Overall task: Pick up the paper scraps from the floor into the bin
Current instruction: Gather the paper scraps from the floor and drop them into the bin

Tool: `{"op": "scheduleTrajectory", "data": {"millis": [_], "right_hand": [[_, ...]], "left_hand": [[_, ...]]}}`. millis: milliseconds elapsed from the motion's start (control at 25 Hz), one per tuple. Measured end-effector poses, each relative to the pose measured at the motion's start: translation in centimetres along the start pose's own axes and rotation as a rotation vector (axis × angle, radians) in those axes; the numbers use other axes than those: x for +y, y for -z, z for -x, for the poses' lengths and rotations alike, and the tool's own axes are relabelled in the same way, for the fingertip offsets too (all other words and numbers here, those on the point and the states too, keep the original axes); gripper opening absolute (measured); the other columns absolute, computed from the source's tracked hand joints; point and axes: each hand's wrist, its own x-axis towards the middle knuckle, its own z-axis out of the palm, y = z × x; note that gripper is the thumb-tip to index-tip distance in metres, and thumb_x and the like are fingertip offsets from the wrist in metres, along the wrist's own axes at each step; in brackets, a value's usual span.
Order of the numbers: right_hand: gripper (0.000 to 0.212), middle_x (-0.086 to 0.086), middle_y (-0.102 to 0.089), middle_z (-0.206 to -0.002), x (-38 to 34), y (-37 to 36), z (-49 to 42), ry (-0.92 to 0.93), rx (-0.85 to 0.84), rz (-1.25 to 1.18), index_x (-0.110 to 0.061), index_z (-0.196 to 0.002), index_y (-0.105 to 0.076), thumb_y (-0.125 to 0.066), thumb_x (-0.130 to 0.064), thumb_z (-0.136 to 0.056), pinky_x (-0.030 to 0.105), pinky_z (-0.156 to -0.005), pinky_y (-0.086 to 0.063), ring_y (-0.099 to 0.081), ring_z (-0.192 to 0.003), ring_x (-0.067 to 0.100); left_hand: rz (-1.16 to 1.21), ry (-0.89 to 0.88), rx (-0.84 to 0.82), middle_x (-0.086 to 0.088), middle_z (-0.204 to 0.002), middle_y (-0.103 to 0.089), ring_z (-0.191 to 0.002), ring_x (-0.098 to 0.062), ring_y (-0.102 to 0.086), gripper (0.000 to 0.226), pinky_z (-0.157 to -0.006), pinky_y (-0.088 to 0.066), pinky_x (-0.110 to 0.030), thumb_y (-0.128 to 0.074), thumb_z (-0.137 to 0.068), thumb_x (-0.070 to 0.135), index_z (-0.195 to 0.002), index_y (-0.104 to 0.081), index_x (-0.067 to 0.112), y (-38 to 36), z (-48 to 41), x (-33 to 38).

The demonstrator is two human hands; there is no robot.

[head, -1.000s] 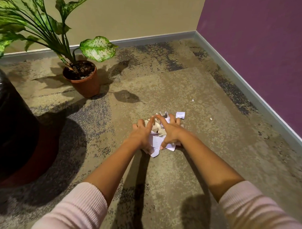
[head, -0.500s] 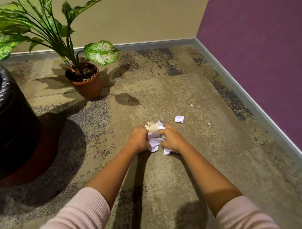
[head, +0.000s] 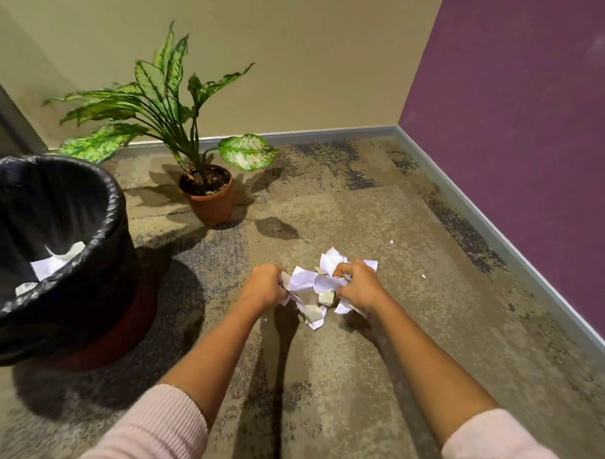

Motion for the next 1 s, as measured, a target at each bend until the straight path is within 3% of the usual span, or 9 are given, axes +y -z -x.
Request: {"op": "scheduleTrajectory", "data": {"millis": [120,320,480,640,720,800,880,1000], "right_hand": [[0.021,0.005,-0.048,-0.104,-3.6,1.3,0.1,0.041,0.031,-0.016,-0.017,-0.087,-0.066,-0.071,-0.001,-0.075,0.027,-0.072,-0.046,-0.054,-0.094,0.024],[0.027,0.005,-0.048,-0.104,-10.1,3.4,0.5,0.125,0.048,0.018,-0.015,-0.098,-0.067,-0.071,-0.002,-0.075,0.025,-0.07,-0.035,-0.049,-0.092,0.022],[0.024,0.013,-0.06,-0.106,-15.5,4.6,0.8,0.214,0.06,0.019,-0.018,-0.096,-0.069,-0.074,-0.009,-0.074,0.026,-0.068,-0.036,-0.058,-0.093,0.029],[0.033,0.006,-0.051,-0.111,-21.6,5.6,1.2,0.268,0.086,-0.046,-0.014,-0.108,-0.068,-0.073,-0.007,-0.076,0.023,-0.074,-0.035,-0.05,-0.096,0.02],[0.036,0.009,-0.055,-0.114,-25.0,6.0,1.2,0.308,0.102,-0.081,-0.013,-0.109,-0.069,-0.074,-0.006,-0.075,0.022,-0.071,-0.036,-0.053,-0.098,0.02],[0.038,0.013,-0.059,-0.117,-28.5,6.0,1.3,0.363,0.104,-0.103,-0.012,-0.111,-0.068,-0.074,-0.006,-0.074,0.023,-0.073,-0.04,-0.058,-0.104,0.024],[0.042,0.013,-0.058,-0.123,-32.0,5.4,1.5,0.407,0.09,-0.113,-0.012,-0.114,-0.067,-0.075,-0.007,-0.074,0.026,-0.082,-0.04,-0.056,-0.112,0.027],[0.043,0.014,-0.055,-0.125,-36.9,3.6,1.8,0.475,0.044,-0.115,-0.013,-0.117,-0.065,-0.075,-0.01,-0.076,0.026,-0.082,-0.038,-0.055,-0.112,0.029]], "left_hand": [[-0.021,-0.005,0.034,-0.01,-0.076,-0.067,-0.079,-0.027,-0.065,0.011,-0.066,-0.049,-0.032,-0.066,-0.073,0.004,-0.078,-0.069,0.012,3.4,1.2,0.4],[0.02,0.004,0.107,-0.009,-0.068,-0.067,-0.074,-0.028,-0.063,0.009,-0.058,-0.047,-0.03,-0.069,-0.06,0.005,-0.064,-0.068,0.012,9.6,3.0,0.2],[0.035,-0.018,0.209,-0.009,-0.071,-0.068,-0.077,-0.029,-0.064,0.011,-0.06,-0.052,-0.034,-0.073,-0.058,0.009,-0.068,-0.07,0.013,14.6,4.3,-0.2],[0.032,-0.054,0.316,-0.008,-0.087,-0.072,-0.084,-0.027,-0.066,0.029,-0.07,-0.053,-0.033,-0.075,-0.064,0.009,-0.093,-0.075,0.014,20.1,6.0,-0.2],[0.047,-0.035,0.369,-0.009,-0.089,-0.073,-0.085,-0.028,-0.066,0.027,-0.071,-0.051,-0.032,-0.071,-0.068,0.009,-0.094,-0.075,0.017,23.3,6.9,-0.4],[0.066,-0.024,0.407,-0.006,-0.083,-0.072,-0.082,-0.026,-0.067,0.018,-0.067,-0.05,-0.03,-0.07,-0.069,0.008,-0.078,-0.073,0.023,26.7,7.9,-0.9],[0.065,0.002,0.433,-0.001,-0.072,-0.068,-0.076,-0.022,-0.064,0.024,-0.061,-0.043,-0.025,-0.071,-0.067,0.005,-0.061,-0.064,0.028,29.9,9.0,-2.1],[0.038,0.073,0.466,0.003,-0.064,-0.065,-0.072,-0.022,-0.063,0.026,-0.061,-0.042,-0.024,-0.072,-0.066,0.006,-0.055,-0.061,0.028,33.9,11.1,-4.7]]}}
